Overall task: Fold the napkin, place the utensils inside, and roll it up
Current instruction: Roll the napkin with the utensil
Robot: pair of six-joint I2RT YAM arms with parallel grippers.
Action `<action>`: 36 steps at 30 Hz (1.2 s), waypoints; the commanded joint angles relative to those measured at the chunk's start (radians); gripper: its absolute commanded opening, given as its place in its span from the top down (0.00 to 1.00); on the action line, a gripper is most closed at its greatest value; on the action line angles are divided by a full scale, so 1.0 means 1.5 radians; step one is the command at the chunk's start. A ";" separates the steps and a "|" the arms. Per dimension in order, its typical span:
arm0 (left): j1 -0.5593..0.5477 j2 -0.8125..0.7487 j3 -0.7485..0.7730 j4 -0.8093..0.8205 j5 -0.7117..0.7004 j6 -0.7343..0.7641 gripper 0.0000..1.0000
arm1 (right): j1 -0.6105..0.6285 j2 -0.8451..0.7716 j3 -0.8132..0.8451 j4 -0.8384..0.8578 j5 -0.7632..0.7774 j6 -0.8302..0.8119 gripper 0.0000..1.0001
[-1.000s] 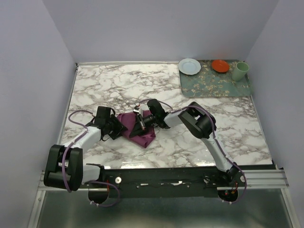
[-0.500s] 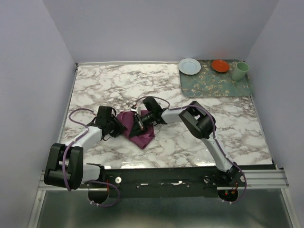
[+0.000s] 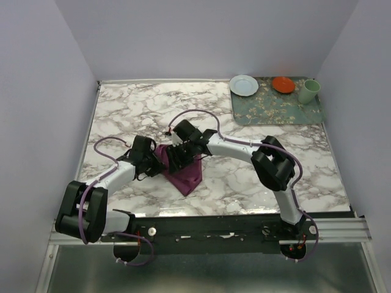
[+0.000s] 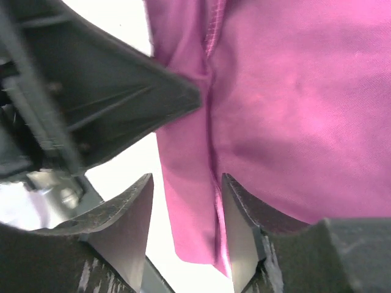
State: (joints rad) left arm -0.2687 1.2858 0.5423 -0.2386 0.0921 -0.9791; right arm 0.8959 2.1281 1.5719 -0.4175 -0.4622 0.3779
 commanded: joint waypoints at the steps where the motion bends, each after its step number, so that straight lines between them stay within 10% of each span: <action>1: -0.018 0.011 0.030 -0.036 -0.037 -0.024 1.00 | 0.100 -0.033 0.004 -0.070 0.252 -0.023 0.44; 18: -0.029 0.025 0.049 -0.067 -0.029 -0.072 1.00 | 0.208 0.046 0.067 -0.096 0.475 -0.026 0.44; 28: -0.027 0.007 0.021 -0.057 -0.034 -0.096 1.00 | 0.195 0.045 0.033 -0.055 0.509 -0.045 0.87; 36: 0.024 -0.036 -0.014 -0.035 -0.022 -0.083 0.93 | 0.134 0.015 -0.090 0.084 0.386 -0.172 0.98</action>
State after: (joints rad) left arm -0.2802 1.2846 0.5625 -0.2741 0.0338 -1.1236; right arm 1.1732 2.1227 1.5578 -0.4309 0.2386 0.2646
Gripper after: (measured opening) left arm 0.281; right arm 0.116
